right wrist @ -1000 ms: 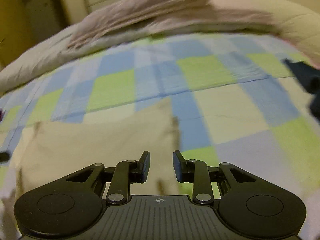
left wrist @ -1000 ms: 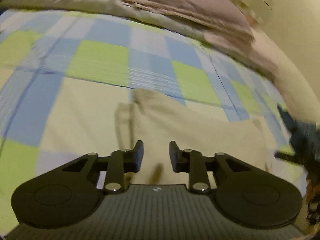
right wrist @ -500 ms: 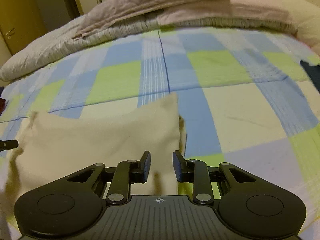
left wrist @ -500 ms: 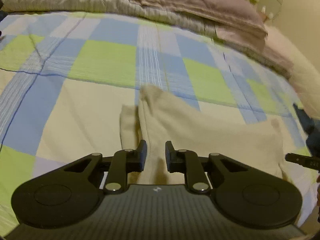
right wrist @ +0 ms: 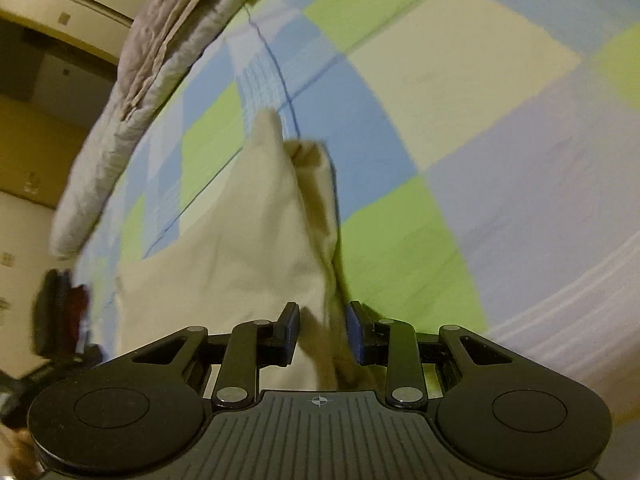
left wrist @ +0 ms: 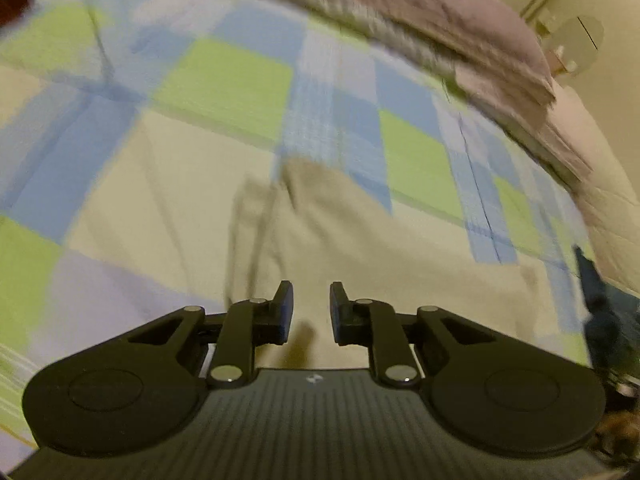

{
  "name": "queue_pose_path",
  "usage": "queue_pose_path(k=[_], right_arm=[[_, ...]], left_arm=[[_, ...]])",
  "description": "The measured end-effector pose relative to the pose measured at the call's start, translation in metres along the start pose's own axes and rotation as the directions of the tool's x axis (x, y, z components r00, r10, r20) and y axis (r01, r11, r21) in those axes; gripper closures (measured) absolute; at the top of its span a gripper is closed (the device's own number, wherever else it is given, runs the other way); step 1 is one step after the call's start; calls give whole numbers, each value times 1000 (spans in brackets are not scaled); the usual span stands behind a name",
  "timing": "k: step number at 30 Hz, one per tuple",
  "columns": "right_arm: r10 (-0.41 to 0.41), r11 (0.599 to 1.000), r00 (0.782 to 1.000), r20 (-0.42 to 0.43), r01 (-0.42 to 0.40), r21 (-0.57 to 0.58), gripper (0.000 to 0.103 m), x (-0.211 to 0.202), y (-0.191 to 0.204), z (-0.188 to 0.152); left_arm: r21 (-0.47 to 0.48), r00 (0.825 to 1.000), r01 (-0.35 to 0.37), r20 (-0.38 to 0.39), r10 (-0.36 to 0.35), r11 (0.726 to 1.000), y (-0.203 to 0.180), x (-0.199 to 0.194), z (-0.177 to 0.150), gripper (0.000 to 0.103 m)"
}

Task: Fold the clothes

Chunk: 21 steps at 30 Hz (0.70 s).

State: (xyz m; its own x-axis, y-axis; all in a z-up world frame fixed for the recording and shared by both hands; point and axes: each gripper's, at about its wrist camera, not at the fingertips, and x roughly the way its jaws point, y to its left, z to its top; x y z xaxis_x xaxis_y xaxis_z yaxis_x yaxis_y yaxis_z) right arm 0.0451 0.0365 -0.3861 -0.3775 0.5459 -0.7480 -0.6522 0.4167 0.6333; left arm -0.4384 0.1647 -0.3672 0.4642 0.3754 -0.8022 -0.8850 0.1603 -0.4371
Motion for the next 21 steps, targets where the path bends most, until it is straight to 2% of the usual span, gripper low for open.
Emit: queue_pose_path(k=[3, 5, 6, 8, 10, 14, 18, 19, 20, 21], right_arm=[[49, 998, 999, -1, -49, 38, 74, 7, -8, 10], [76, 995, 997, -8, -76, 72, 73, 9, -14, 17], [80, 994, 997, -11, -79, 71, 73, 10, -14, 19], [70, 997, 997, -11, -69, 37, 73, 11, -9, 24], [46, 999, 999, 24, -46, 4, 73, 10, -4, 25], [40, 999, 998, 51, -40, -3, 71, 12, -6, 20], [129, 989, 990, 54, -132, 64, 71, 21, -15, 7], [123, 989, 991, 53, -127, 77, 74, 21, -16, 8], [117, 989, 992, 52, -121, 90, 82, 21, -17, 9], [101, 990, 994, 49, -105, 95, 85, 21, -15, 10]], left_arm=[[-48, 999, 20, -39, -22, 999, 14, 22, -5, 91], [-83, 999, 26, -35, -29, 996, 20, 28, -4, 98], [-86, 999, 33, -35, -37, 996, 21, 30, -3, 98], [-76, 998, 49, -43, -52, 996, 22, 33, 1, 98], [-71, 995, 73, -55, -77, 995, 26, 36, 4, 98], [-67, 988, 121, -85, -126, 990, 35, 44, 11, 98], [-90, 980, 156, -110, -166, 984, 41, 50, 16, 98], [-90, 978, 164, -117, -174, 982, 42, 51, 17, 98], [-91, 976, 172, -123, -183, 981, 42, 52, 18, 98], [-92, 973, 180, -128, -191, 979, 43, 54, 19, 98]])
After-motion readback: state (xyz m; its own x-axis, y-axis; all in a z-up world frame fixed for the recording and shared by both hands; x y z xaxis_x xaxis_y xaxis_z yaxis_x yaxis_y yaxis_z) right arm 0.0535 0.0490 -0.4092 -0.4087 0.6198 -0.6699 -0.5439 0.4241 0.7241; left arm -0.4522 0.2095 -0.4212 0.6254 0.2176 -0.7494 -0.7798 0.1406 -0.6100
